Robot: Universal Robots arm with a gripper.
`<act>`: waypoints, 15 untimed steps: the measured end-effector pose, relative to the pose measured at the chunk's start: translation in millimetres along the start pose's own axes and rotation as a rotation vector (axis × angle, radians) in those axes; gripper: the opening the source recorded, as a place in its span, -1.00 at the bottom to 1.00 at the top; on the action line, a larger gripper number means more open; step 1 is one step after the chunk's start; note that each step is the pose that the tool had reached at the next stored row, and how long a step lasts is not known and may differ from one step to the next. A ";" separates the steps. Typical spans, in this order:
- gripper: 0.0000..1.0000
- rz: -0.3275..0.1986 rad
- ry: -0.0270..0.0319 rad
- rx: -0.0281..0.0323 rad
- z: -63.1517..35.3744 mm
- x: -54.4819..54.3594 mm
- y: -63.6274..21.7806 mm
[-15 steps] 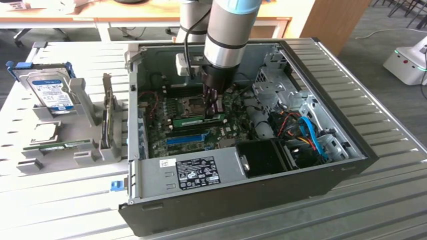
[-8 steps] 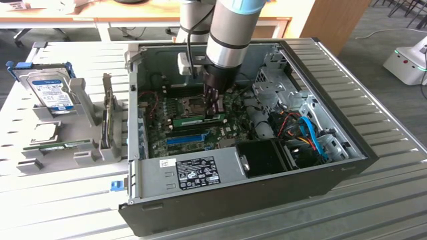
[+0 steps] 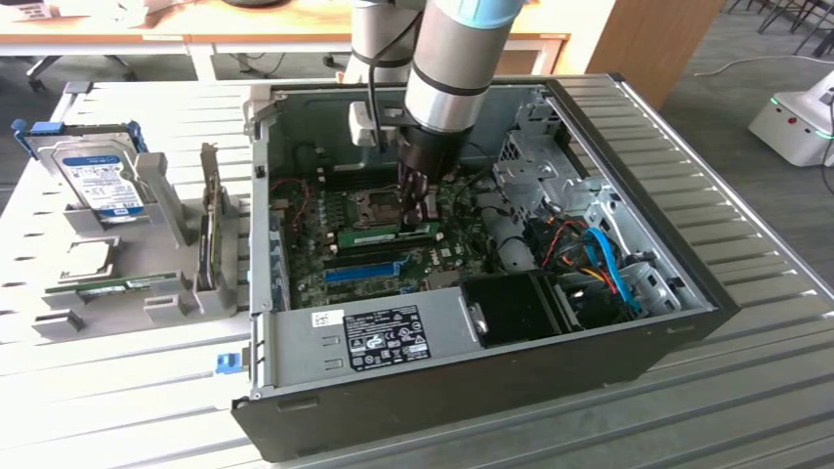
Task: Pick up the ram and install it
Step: 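Insert the ram into the slot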
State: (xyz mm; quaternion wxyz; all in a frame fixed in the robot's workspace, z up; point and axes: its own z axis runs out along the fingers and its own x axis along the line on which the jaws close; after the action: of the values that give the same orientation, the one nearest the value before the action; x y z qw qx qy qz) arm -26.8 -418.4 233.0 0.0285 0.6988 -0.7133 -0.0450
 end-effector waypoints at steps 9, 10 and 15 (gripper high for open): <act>-0.76 0.000 0.0004 -0.0187 -0.4 -0.1 -3.2; -0.76 0.001 0.0004 -0.0195 -0.4 -0.1 -3.3; -0.76 0.001 0.0004 -0.0203 -0.4 -0.1 -3.5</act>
State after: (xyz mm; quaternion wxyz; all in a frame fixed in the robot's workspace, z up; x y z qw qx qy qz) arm -23.3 -418.4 233.0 0.0358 0.6983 -0.7130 -0.0521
